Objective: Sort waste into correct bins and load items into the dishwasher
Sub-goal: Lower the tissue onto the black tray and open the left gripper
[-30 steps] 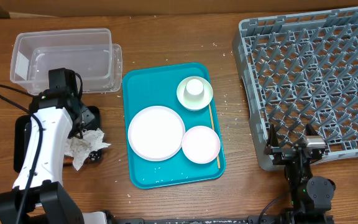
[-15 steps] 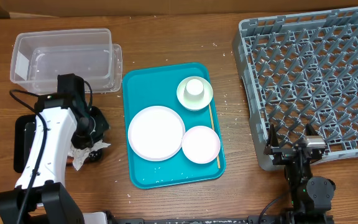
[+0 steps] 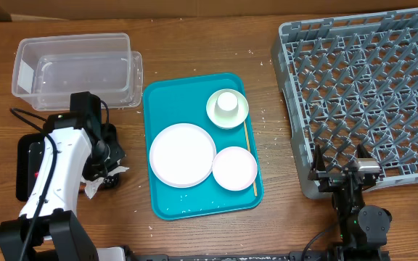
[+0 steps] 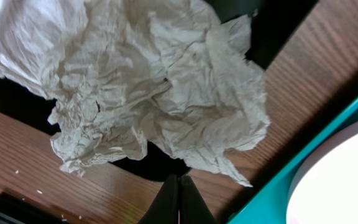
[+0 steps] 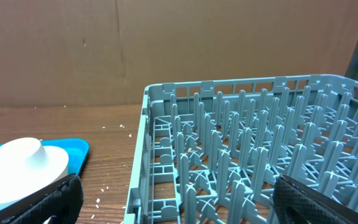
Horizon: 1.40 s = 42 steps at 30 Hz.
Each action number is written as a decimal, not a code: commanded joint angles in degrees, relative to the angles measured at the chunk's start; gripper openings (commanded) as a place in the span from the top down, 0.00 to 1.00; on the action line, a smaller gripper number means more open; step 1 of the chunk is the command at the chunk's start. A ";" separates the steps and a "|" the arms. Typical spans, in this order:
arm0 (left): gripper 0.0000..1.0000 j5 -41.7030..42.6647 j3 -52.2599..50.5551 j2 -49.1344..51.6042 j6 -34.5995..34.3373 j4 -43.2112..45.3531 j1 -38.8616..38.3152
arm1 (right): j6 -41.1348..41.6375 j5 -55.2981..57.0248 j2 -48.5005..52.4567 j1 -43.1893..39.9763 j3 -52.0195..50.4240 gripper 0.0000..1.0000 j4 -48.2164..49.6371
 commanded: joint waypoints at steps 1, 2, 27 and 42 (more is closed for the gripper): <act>0.96 -0.66 -1.81 -0.83 -1.92 -0.07 0.11 | 0.28 0.31 -0.57 0.42 -0.59 0.00 0.37; 0.96 -0.68 -2.16 -0.83 -1.92 0.11 0.11 | 0.26 0.31 -0.57 0.42 -0.59 0.00 0.37; 0.96 -3.87 -9.64 -0.83 -4.92 9.90 4.33 | 0.28 0.31 -0.57 0.42 -0.59 0.00 0.37; 0.96 -8.50 -9.64 -0.83 -7.26 15.78 4.61 | 0.28 0.31 -0.57 0.42 -0.59 0.00 0.37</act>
